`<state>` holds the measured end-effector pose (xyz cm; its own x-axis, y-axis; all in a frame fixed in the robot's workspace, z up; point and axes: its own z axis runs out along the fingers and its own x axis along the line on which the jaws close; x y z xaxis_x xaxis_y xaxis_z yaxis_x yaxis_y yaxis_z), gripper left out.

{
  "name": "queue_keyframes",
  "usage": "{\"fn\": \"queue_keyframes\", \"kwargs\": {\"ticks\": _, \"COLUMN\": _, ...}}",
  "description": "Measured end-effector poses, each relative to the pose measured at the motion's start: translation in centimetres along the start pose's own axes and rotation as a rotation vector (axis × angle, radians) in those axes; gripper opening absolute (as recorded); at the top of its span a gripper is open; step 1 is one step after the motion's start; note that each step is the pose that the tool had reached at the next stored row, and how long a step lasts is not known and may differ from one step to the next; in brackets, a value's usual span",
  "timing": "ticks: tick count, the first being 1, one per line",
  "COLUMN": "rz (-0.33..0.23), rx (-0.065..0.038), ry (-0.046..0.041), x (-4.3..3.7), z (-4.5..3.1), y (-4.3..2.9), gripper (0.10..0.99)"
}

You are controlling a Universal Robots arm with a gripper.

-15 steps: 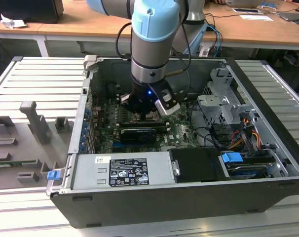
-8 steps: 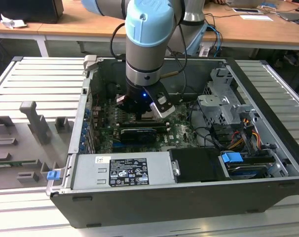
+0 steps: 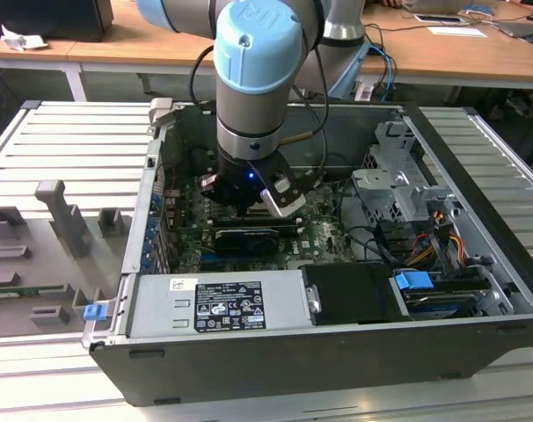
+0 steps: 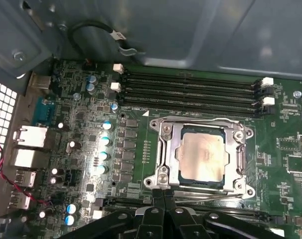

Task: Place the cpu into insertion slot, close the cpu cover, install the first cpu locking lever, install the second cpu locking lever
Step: 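Install the second cpu locking lever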

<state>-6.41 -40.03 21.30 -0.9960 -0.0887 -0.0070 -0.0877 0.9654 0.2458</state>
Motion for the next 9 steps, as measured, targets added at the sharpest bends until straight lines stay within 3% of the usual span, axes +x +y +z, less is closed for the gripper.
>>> {"fn": "queue_keyframes", "kwargs": {"ticks": 2, "rz": -0.001, "rx": -0.013, "ry": -0.0008, "x": 0.11, "z": 0.25, "y": -0.38, "gripper": 0.106}}
{"fn": "queue_keyframes", "kwargs": {"ticks": 4, "rz": -0.001, "rx": -0.017, "ry": -0.0014, "x": 0.17, "z": 0.49, "y": -0.48, "gripper": 0.106}}
{"fn": "queue_keyframes", "kwargs": {"ticks": 9, "rz": -0.004, "rx": -0.050, "ry": -0.0033, "x": 0.55, "z": 0.99, "y": -0.69, "gripper": 0.106}}
